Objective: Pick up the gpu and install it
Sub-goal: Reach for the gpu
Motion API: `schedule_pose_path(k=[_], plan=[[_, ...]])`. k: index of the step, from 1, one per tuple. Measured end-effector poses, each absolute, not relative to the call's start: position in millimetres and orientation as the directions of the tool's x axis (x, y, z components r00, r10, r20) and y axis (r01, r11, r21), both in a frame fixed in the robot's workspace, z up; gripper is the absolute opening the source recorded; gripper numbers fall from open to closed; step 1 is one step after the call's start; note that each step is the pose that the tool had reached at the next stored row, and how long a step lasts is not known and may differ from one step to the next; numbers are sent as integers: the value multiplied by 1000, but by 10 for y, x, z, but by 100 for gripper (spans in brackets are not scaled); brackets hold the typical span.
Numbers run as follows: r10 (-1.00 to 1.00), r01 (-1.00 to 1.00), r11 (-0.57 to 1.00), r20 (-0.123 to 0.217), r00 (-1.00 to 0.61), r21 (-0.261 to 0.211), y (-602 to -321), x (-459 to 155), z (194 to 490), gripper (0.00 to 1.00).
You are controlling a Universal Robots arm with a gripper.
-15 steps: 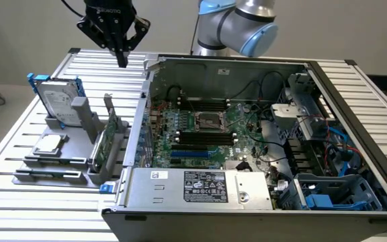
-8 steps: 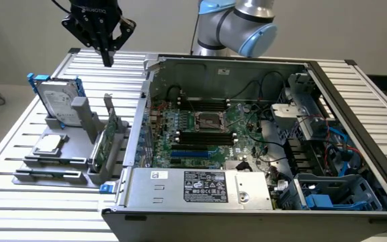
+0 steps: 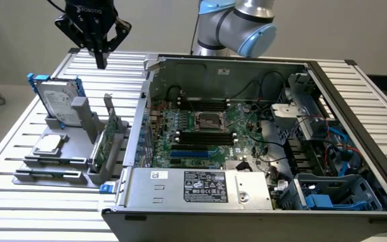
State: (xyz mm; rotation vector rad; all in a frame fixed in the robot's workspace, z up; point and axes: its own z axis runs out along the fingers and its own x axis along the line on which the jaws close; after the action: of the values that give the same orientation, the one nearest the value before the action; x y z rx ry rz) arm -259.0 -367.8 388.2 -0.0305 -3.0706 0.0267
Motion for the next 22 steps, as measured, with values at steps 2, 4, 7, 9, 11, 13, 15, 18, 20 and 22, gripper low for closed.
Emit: schedule_pose_path(k=[2,4,7,9,11,13,15,18,20,22], plan=[[4,1,1000,71,-997,-31,-3678,-2595,3880,11],[-7,-10,999,72,-997,-36,-3678,-2606,3875,11],[-13,-16,999,72,-997,-39,-3678,-2686,3851,11],[-14,-17,999,72,-997,-40,-3678,-2750,3833,11],[-17,-20,999,72,-997,-43,-3681,-2769,3827,11],[-20,-23,999,72,-997,-46,-3688,-2774,3827,11],[-24,-28,998,72,-997,-51,-3694,-2775,3828,11],[-30,-34,997,72,-997,-64,-3704,-2778,3827,11],[-31,-36,996,67,-997,-76,-3710,-2783,3827,11],[-32,-36,996,45,-998,-88,-3711,-2791,3827,11]])
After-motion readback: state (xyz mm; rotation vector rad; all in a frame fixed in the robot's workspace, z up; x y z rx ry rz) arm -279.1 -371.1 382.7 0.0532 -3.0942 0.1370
